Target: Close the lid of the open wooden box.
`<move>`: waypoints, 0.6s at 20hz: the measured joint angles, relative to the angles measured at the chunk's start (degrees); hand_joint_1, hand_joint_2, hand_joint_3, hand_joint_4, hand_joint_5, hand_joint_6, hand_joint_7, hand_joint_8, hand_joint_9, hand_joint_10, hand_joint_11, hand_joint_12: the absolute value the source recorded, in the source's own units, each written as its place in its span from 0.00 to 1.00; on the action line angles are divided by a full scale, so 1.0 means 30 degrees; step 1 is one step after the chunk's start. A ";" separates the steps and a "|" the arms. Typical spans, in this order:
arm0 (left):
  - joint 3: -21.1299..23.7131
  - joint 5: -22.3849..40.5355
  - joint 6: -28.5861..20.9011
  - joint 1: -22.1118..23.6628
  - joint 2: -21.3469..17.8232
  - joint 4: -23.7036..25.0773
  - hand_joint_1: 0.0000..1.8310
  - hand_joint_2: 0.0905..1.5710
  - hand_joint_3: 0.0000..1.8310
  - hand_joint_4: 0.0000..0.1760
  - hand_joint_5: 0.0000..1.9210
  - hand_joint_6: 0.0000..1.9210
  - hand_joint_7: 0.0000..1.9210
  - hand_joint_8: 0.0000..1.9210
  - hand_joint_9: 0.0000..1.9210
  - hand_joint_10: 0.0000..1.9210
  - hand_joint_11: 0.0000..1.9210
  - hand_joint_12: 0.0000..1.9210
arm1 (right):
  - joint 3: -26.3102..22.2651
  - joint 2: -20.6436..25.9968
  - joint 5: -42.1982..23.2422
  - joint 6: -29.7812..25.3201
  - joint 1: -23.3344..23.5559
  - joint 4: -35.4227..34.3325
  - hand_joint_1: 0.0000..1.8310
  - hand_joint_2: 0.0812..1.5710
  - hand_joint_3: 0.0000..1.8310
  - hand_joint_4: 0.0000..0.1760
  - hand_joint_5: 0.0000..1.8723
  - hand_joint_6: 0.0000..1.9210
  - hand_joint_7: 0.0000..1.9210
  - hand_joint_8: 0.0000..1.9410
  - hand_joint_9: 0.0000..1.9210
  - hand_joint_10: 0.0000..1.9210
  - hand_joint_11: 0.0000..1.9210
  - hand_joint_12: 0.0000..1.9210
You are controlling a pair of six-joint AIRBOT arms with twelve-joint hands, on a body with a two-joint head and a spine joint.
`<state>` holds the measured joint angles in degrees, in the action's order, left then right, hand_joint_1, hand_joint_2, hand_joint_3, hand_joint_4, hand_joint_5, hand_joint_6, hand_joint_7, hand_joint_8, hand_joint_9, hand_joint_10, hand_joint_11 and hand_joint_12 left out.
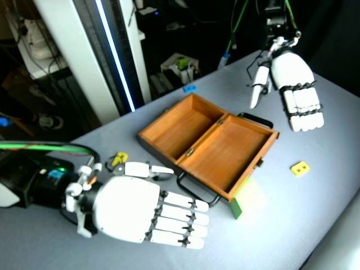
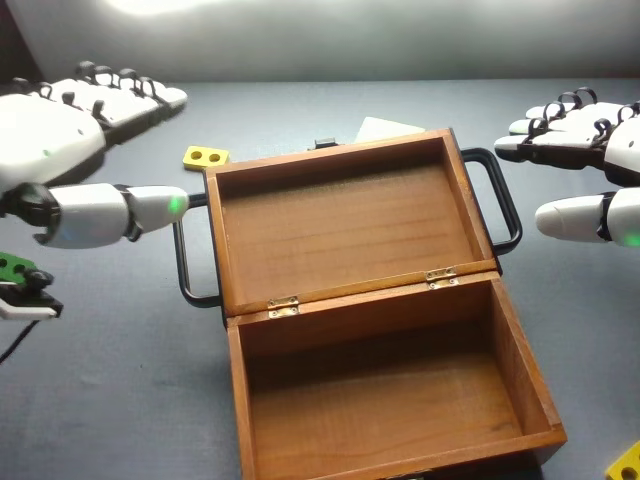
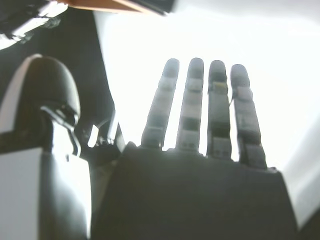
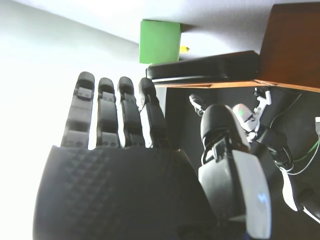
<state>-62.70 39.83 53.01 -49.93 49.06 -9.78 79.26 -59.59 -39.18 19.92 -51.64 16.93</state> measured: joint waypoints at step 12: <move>0.1122 -0.2441 -0.0415 -0.1676 -0.0838 0.2040 0.00 0.81 0.01 0.00 0.04 0.00 0.04 0.00 0.05 0.00 0.06 0.02 | 0.0044 0.0255 0.1173 0.0000 -0.0474 0.0466 0.00 0.84 0.00 0.00 0.09 0.00 0.03 0.00 0.00 0.00 0.02 0.01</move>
<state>-59.33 32.51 51.77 -54.96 46.54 -3.66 79.40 -58.83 -35.66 19.92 -53.06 18.33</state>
